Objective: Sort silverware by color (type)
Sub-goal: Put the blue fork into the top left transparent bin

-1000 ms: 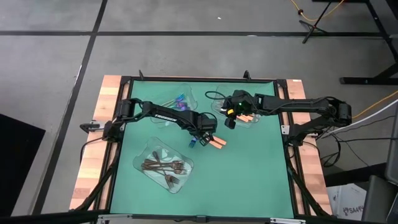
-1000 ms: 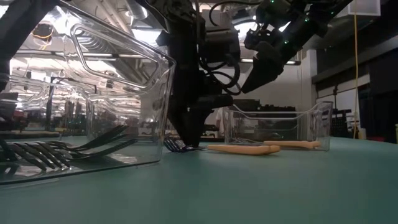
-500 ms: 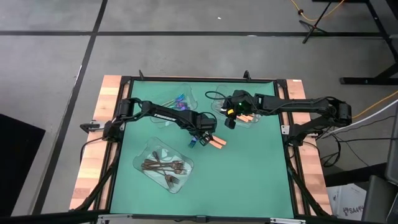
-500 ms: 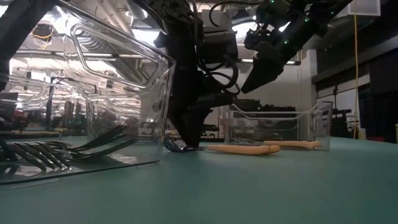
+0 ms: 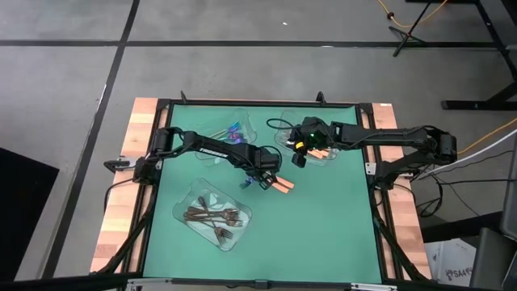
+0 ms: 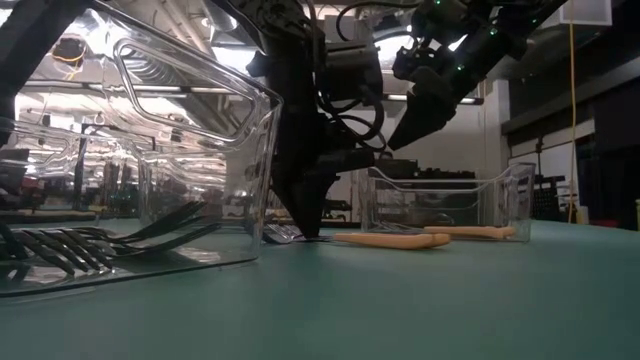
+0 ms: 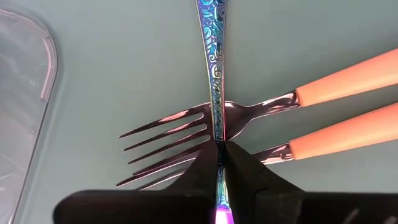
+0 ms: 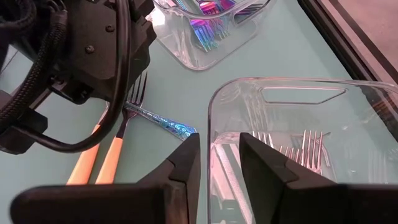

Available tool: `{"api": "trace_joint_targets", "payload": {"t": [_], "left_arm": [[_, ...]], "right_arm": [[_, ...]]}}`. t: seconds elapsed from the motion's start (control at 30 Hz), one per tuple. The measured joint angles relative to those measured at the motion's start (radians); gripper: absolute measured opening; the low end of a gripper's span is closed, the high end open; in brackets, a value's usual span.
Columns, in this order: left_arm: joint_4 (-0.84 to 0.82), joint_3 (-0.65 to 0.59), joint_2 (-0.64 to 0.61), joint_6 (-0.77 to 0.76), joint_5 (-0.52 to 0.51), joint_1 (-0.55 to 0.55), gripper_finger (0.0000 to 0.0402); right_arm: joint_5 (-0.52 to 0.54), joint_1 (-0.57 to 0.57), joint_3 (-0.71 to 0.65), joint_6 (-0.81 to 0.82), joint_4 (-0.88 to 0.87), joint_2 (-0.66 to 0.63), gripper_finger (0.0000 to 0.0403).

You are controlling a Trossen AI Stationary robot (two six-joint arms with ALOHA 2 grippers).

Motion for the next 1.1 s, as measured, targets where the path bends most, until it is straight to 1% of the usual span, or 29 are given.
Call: {"api": "trace_joint_targets", "payload": {"t": [0.57,0.87,1.1], "left_arm": [[-0.026,0.030,-0.006,0.030,-0.010,0.001,0.0008],[-0.036,0.039,-0.007,0.031,0.026,0.000,0.0008],[-0.050,0.100,-0.008,0.045,0.028,0.000,0.0008]], "right_arm": [[0.000,0.000,0.000,-0.002,-0.006,-0.010,0.0099],[0.011,0.000,0.000,-0.032,-0.006,-0.075,0.0099],[0.012,0.000,0.000,-0.033,-0.007,-0.129,0.0099]]}}
